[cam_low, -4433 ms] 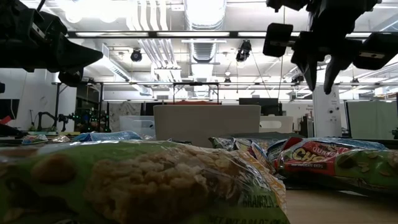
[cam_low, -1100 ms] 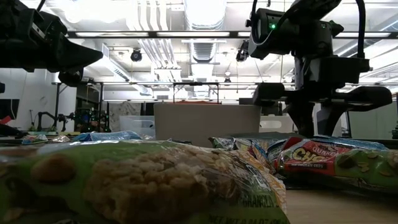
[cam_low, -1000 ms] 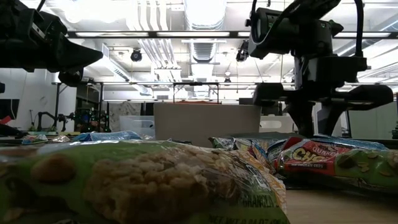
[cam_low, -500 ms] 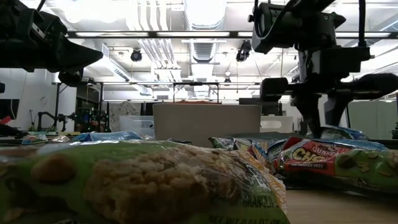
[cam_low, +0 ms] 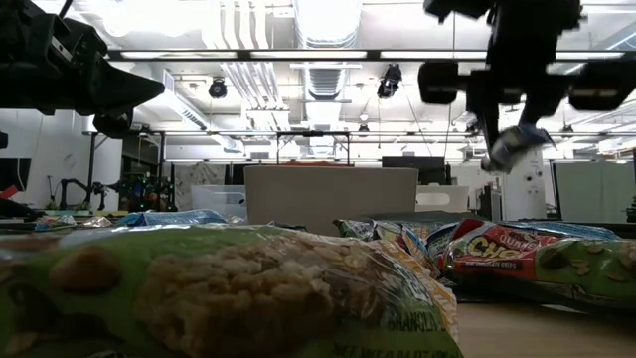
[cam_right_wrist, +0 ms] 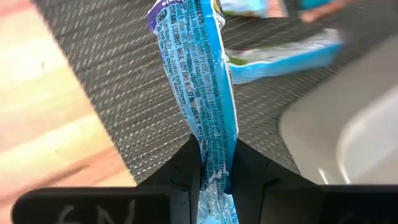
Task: Pick and place Granola Bars by type
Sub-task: Put the blue granola bar into the gray bin, then put the yellow granola bar into the white bin
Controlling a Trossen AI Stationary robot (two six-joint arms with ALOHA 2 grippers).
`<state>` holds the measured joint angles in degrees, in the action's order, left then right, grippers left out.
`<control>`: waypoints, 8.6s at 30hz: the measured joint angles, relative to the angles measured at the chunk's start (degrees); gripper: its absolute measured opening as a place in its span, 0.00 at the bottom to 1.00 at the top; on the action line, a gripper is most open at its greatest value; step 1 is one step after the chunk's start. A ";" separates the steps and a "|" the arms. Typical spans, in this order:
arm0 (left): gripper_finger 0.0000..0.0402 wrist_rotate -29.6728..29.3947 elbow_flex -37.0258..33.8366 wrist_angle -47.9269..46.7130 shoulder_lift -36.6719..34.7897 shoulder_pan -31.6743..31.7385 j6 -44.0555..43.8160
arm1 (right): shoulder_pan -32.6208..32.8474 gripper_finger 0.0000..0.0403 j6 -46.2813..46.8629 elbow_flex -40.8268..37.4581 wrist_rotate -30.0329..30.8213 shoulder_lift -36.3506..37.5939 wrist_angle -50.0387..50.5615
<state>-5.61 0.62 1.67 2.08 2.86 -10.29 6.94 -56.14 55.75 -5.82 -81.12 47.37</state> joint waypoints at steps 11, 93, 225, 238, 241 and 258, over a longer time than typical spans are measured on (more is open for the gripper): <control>0.00 0.00 0.00 0.00 0.00 0.01 0.01 | -0.09 0.15 19.88 1.16 0.03 4.63 -6.27; 0.00 0.00 0.00 0.00 -0.01 -0.01 0.00 | -12.48 0.15 112.81 27.05 0.35 -23.11 0.17; 0.00 -0.02 0.00 0.00 -0.01 -0.01 0.01 | 10.37 0.02 96.48 23.20 0.13 -8.31 2.43; 0.00 -0.01 0.00 0.00 -0.01 0.00 0.01 | 17.53 0.02 95.96 21.17 2.47 -8.31 6.76; 0.00 0.00 0.00 0.00 -0.02 -0.01 0.00 | 19.39 0.02 95.97 20.22 3.46 -8.31 6.47; 0.00 -0.02 0.00 0.01 0.00 0.02 0.00 | 21.67 0.07 103.79 16.84 2.92 -8.62 5.52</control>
<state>-5.63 0.62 1.68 2.08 2.87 -10.29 28.61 47.65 72.59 -2.90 -89.73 52.89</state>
